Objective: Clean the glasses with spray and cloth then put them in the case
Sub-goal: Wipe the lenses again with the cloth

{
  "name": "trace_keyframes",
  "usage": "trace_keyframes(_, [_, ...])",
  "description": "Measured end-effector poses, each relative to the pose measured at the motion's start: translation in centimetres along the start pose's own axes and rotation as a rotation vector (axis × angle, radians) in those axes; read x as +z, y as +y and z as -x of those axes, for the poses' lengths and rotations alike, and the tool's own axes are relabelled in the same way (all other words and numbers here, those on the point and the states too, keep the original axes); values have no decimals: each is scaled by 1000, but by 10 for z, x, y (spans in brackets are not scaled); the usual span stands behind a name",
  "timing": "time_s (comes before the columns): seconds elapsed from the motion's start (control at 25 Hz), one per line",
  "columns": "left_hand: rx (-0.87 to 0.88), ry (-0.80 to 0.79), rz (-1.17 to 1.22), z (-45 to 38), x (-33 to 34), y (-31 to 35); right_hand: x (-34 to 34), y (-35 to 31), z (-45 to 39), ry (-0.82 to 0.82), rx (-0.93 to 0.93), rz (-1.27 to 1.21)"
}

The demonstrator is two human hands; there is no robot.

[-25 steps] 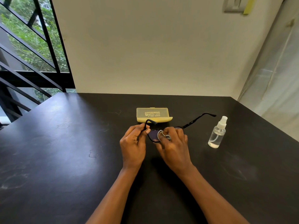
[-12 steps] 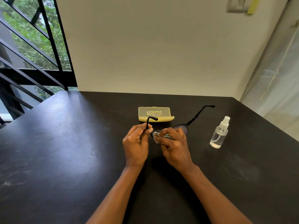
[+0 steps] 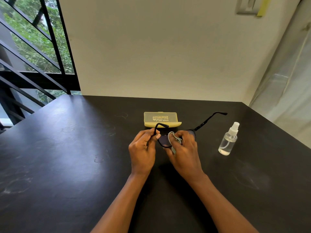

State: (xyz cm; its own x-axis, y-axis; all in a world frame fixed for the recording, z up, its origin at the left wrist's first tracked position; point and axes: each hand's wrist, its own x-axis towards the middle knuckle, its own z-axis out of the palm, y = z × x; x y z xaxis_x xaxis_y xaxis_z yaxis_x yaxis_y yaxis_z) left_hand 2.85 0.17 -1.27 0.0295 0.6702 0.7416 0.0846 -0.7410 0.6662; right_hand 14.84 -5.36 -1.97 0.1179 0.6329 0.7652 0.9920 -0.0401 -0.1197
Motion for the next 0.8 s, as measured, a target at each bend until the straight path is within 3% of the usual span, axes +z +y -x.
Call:
trace_keyframes(0.2, [5,-9,5,1,2,-1,1,-1,-1,-32,30,2])
trace_keyframes(0.64, [-17,-11,4,1,0,-3,-6,4,-5,-65,-112,-171])
trace_keyframes(0.8, [-11,-18,-30,1,0,-7,-7,5,-5,-159,-117,-198])
